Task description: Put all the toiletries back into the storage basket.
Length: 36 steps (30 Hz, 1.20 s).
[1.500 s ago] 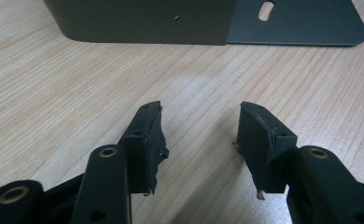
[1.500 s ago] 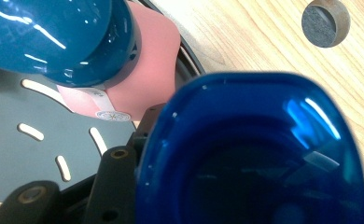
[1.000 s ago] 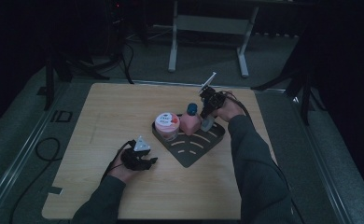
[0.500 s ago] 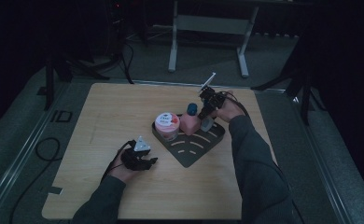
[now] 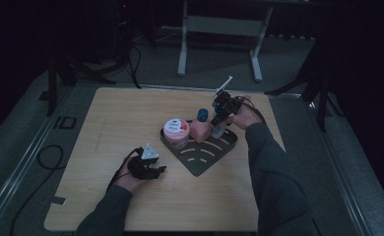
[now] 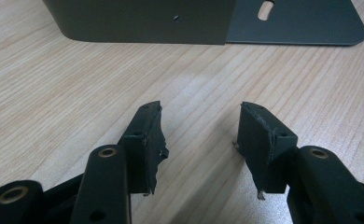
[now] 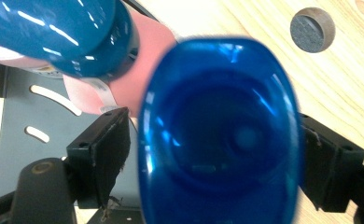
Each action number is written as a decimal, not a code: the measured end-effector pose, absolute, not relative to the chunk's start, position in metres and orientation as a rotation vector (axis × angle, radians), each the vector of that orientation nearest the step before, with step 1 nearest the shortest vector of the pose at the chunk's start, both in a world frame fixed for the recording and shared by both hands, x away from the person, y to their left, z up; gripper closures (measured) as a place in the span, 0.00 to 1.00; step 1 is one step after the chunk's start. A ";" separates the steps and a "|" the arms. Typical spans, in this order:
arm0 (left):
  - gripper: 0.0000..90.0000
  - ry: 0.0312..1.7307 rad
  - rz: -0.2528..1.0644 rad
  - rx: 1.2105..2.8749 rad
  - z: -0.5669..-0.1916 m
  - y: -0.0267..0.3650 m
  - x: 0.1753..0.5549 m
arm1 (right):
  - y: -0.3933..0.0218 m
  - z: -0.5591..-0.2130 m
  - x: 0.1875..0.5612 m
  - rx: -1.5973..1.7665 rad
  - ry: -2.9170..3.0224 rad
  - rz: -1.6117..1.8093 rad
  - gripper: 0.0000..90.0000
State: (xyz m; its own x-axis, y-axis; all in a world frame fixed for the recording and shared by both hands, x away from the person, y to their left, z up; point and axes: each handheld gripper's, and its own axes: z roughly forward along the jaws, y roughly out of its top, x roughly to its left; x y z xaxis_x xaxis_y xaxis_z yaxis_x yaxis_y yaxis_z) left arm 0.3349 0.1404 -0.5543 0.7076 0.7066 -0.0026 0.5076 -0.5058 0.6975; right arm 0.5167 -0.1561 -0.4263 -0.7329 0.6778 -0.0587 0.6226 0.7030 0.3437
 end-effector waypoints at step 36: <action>0.55 0.922 0.369 2.215 -0.555 0.140 0.335 | -0.202 -0.440 0.473 1.037 2.663 0.626 0.23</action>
State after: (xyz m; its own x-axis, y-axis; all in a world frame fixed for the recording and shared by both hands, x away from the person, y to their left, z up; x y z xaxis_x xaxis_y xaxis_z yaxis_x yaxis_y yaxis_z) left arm 0.3354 0.1398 -0.5546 0.7062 0.7080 -0.0053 0.5088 -0.5023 0.6992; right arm 0.4732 -0.2015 -0.4402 -0.7285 0.6835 -0.0452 0.5917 0.6612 0.4612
